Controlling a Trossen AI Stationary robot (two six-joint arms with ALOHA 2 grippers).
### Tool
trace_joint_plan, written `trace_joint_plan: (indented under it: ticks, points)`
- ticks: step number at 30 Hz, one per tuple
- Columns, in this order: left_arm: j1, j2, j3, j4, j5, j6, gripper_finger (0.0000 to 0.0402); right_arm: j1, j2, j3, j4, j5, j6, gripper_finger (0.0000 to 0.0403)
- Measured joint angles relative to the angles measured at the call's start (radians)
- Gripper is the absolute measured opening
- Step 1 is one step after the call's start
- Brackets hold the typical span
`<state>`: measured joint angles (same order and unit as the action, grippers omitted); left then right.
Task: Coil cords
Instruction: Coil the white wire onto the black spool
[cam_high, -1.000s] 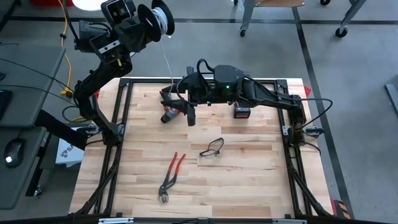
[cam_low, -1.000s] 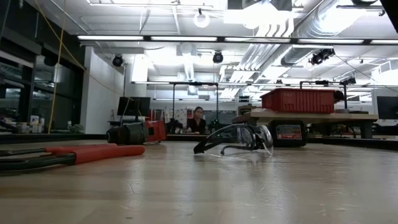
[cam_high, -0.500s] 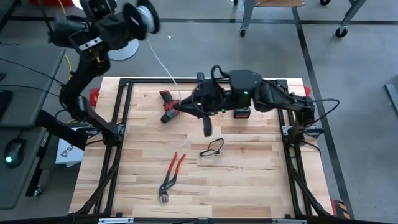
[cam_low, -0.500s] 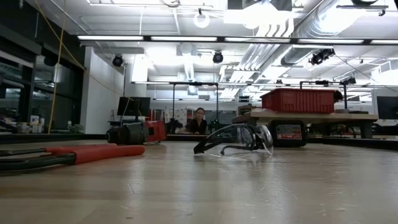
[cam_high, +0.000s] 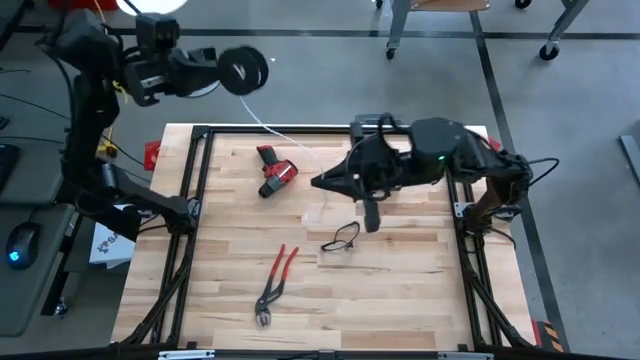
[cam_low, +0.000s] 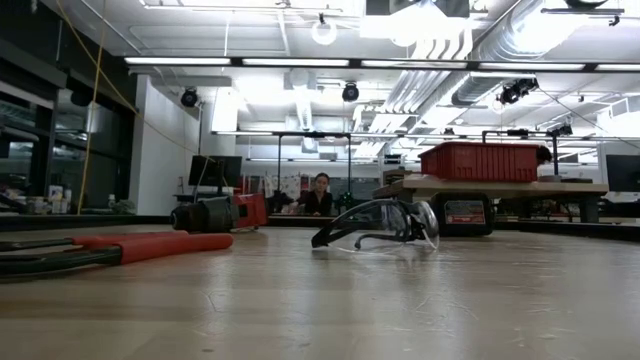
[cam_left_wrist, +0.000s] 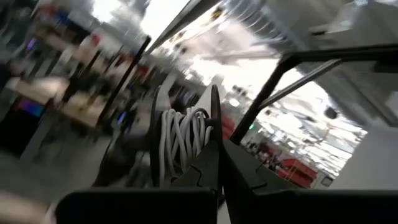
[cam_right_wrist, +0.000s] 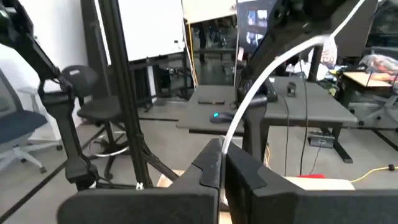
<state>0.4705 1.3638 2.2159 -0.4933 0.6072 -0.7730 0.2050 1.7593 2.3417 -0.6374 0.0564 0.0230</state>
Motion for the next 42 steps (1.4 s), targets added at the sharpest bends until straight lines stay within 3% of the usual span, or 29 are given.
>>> trace_joint_plan:
  ticks: [8, 19, 26, 36, 42]
  points:
    - [-0.013, -0.012, 0.000, -0.358, 0.000, -0.020, 0.0000, -0.006, -0.038, 0.000, 0.006, 0.004, -0.005, 0.0000]
    - [-0.074, 0.013, 0.000, -0.512, 0.078, -0.040, 0.0000, -0.058, -0.066, 0.000, 0.006, 0.004, -0.034, 0.0000]
    - [-0.152, 0.075, 0.000, -0.477, 0.159, -0.107, 0.0000, -0.114, -0.078, 0.000, -0.003, 0.003, -0.048, 0.0000]
    - [-0.266, 0.208, 0.000, -0.074, 0.347, -0.337, 0.0000, -0.167, -0.076, 0.000, -0.010, -0.007, -0.031, 0.0000]
    - [-0.295, 0.242, 0.000, -0.005, 0.372, -0.382, 0.0000, -0.166, -0.076, 0.000, 0.032, -0.041, -0.026, 0.0000]
